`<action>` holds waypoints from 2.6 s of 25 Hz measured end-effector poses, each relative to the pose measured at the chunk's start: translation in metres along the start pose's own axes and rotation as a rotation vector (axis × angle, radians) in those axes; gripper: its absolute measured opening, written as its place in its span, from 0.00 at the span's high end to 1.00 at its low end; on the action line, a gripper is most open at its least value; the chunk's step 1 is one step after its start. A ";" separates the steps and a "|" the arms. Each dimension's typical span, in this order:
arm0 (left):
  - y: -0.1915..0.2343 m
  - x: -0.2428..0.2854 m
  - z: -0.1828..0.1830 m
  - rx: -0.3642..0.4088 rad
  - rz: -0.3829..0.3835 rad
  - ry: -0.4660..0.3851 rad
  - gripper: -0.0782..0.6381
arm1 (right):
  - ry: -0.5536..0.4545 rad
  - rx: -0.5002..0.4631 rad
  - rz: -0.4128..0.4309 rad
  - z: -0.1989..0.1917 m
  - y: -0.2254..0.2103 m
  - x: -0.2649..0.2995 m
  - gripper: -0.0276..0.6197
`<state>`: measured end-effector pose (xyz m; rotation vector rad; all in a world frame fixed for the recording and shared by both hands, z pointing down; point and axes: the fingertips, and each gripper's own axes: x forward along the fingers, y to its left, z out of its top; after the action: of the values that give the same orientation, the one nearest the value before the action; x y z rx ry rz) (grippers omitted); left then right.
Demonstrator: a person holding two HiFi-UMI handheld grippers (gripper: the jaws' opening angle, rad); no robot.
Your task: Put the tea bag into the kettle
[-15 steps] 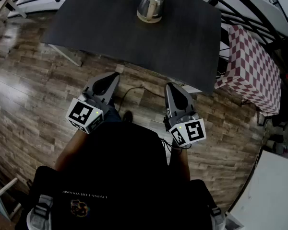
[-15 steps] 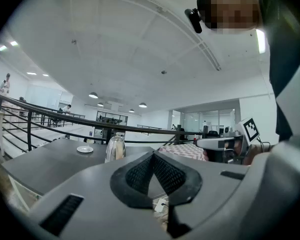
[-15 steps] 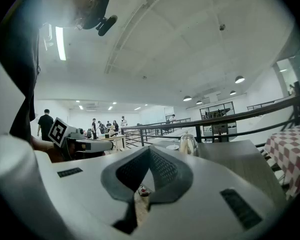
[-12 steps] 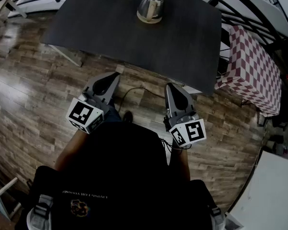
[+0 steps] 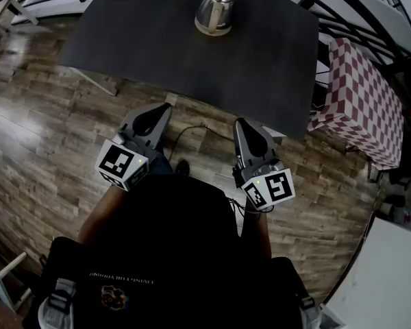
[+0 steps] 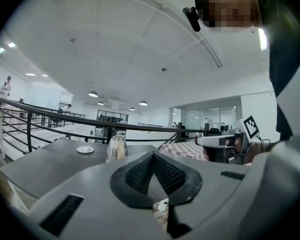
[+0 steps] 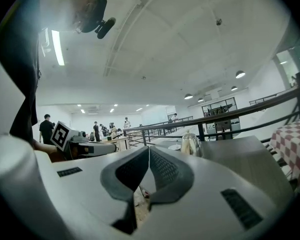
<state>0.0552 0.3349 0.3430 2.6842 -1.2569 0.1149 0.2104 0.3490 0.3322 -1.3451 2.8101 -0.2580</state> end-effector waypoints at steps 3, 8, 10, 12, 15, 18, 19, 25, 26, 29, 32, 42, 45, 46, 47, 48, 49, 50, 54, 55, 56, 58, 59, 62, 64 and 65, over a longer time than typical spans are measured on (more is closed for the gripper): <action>0.006 0.009 0.002 0.005 0.004 0.010 0.88 | 0.011 0.022 0.013 -0.001 -0.006 0.009 0.92; 0.020 0.023 0.007 0.013 0.006 0.022 0.88 | 0.028 0.037 0.017 -0.002 -0.015 0.024 0.87; 0.025 0.030 0.008 0.018 0.003 0.029 0.88 | 0.029 0.043 0.013 0.000 -0.020 0.030 0.87; 0.029 0.038 0.009 0.020 -0.002 0.037 0.88 | 0.032 0.045 0.010 0.001 -0.025 0.036 0.87; 0.034 0.048 0.009 0.021 -0.009 0.045 0.88 | 0.035 0.047 0.005 0.003 -0.032 0.043 0.87; 0.043 0.058 0.011 0.023 -0.013 0.049 0.88 | 0.039 0.050 -0.003 0.004 -0.037 0.050 0.87; 0.047 0.061 0.012 0.025 -0.014 0.049 0.88 | 0.042 0.051 -0.006 0.005 -0.039 0.053 0.87; 0.067 0.077 0.026 0.034 -0.023 0.049 0.88 | 0.041 0.050 -0.028 0.016 -0.049 0.071 0.87; 0.070 0.080 0.027 0.035 -0.028 0.053 0.88 | 0.041 0.050 -0.032 0.018 -0.051 0.075 0.87; 0.080 0.092 0.030 0.039 -0.043 0.066 0.88 | 0.042 0.052 -0.045 0.024 -0.057 0.088 0.87; 0.092 0.103 0.034 0.040 -0.059 0.073 0.88 | 0.043 0.053 -0.059 0.029 -0.063 0.101 0.87; 0.137 0.135 0.050 0.051 -0.114 0.087 0.88 | 0.053 0.048 -0.098 0.042 -0.072 0.153 0.87; 0.145 0.145 0.054 0.054 -0.131 0.094 0.88 | 0.050 0.049 -0.110 0.047 -0.076 0.163 0.87; 0.143 0.148 0.057 0.056 -0.136 0.094 0.88 | 0.050 0.049 -0.113 0.049 -0.079 0.162 0.87; 0.141 0.152 0.058 0.058 -0.140 0.094 0.88 | 0.049 0.049 -0.117 0.051 -0.081 0.160 0.87; 0.142 0.155 0.060 0.059 -0.145 0.094 0.88 | 0.049 0.049 -0.122 0.052 -0.083 0.162 0.87; 0.149 0.157 0.061 0.059 -0.150 0.094 0.88 | 0.051 0.048 -0.127 0.052 -0.082 0.169 0.87; 0.161 0.158 0.061 0.058 -0.155 0.094 0.88 | 0.053 0.048 -0.131 0.051 -0.080 0.180 0.87; 0.198 0.161 0.062 0.052 -0.170 0.095 0.88 | 0.061 0.047 -0.146 0.048 -0.074 0.218 0.87; 0.204 0.161 0.062 0.052 -0.173 0.096 0.88 | 0.061 0.048 -0.150 0.048 -0.073 0.224 0.87; 0.210 0.161 0.062 0.052 -0.176 0.097 0.88 | 0.058 0.048 -0.152 0.048 -0.072 0.230 0.87; 0.222 0.162 0.062 0.053 -0.182 0.099 0.88 | 0.052 0.046 -0.157 0.050 -0.070 0.243 0.87; 0.229 0.163 0.062 0.053 -0.184 0.100 0.88 | 0.050 0.045 -0.160 0.051 -0.069 0.250 0.87; 0.249 0.164 0.063 0.054 -0.191 0.102 0.88 | 0.052 0.041 -0.162 0.052 -0.065 0.272 0.87; 0.262 0.163 0.064 0.054 -0.196 0.103 0.88 | 0.052 0.037 -0.163 0.053 -0.061 0.286 0.87; 0.268 0.162 0.064 0.055 -0.199 0.103 0.88 | 0.050 0.033 -0.164 0.054 -0.058 0.293 0.87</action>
<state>-0.0469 0.0319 0.3371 2.7917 -0.9651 0.2607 0.0758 0.0784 0.3046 -1.5857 2.7238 -0.3444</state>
